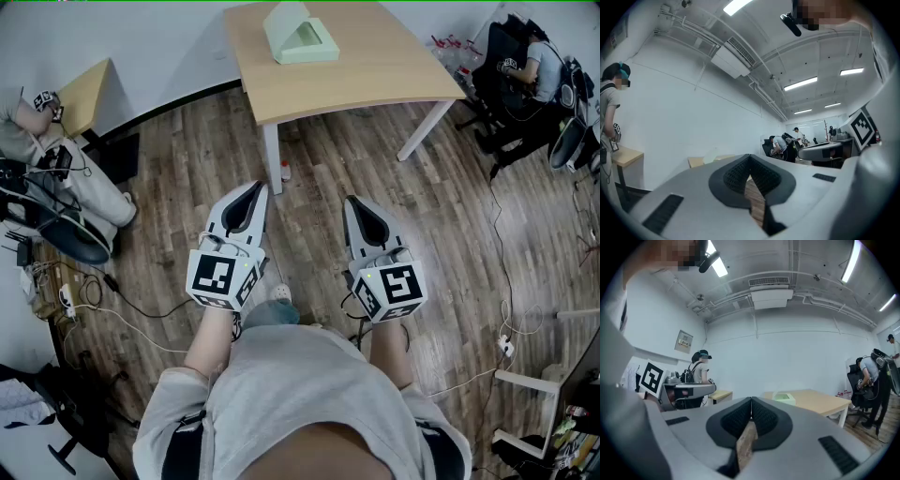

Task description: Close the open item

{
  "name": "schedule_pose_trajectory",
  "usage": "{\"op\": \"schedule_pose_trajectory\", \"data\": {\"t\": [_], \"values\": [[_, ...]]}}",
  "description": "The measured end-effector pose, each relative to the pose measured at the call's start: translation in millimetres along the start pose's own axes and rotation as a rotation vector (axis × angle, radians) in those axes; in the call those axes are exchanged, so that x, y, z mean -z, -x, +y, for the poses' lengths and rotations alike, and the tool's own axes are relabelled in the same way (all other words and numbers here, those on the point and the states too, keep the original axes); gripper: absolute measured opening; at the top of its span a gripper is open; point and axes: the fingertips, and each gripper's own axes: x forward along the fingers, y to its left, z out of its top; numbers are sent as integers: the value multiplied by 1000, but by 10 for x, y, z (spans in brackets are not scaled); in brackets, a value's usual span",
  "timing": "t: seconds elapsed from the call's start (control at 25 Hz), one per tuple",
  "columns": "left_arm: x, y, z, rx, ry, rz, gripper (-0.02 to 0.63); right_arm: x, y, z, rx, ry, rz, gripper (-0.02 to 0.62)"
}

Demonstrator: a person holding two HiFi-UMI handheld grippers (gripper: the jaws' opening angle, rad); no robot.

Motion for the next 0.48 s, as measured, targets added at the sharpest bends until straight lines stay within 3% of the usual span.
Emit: {"op": "schedule_pose_trajectory", "data": {"t": [0.48], "values": [[-32, -75, -37, 26, -6, -6, 15, -33, -19, 3, 4, 8, -2, 11]]}}
